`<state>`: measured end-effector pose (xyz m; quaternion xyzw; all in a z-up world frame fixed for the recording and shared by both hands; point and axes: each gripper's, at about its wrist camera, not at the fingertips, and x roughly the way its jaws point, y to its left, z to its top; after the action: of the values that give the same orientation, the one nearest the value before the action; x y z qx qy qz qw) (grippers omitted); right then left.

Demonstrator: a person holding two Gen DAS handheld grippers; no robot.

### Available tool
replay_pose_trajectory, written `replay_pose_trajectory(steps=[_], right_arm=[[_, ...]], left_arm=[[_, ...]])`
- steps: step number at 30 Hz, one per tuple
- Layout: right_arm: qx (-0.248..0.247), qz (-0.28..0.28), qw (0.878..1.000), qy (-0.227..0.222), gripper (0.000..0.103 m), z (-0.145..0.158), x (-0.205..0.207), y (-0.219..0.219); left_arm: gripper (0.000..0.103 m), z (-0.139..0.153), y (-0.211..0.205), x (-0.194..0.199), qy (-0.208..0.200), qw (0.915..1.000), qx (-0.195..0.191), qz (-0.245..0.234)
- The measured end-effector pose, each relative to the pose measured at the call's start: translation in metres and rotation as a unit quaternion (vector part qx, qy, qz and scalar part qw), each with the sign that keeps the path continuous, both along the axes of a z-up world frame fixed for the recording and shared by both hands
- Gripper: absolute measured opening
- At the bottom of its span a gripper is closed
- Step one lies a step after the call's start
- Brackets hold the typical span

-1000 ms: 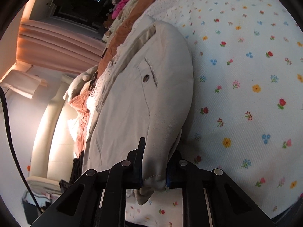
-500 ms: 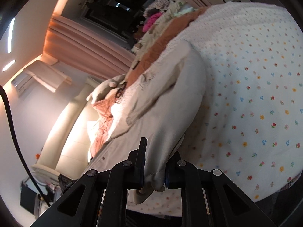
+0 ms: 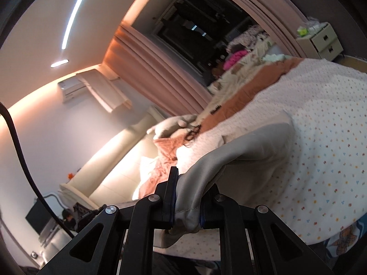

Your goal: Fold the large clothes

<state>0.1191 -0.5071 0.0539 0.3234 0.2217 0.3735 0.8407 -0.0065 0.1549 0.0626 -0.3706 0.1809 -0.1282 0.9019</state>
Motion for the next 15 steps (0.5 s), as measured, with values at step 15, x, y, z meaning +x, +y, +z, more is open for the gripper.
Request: replay_pose_trajectory(steps=[15], right_arm=[[-0.017, -0.028, 0.999, -0.038, 0.015, 0.026, 0.014, 0.012]], left_arm=[[0.008, 0.017, 0.008, 0.014, -0.018, 0.999, 0.003, 0.042]])
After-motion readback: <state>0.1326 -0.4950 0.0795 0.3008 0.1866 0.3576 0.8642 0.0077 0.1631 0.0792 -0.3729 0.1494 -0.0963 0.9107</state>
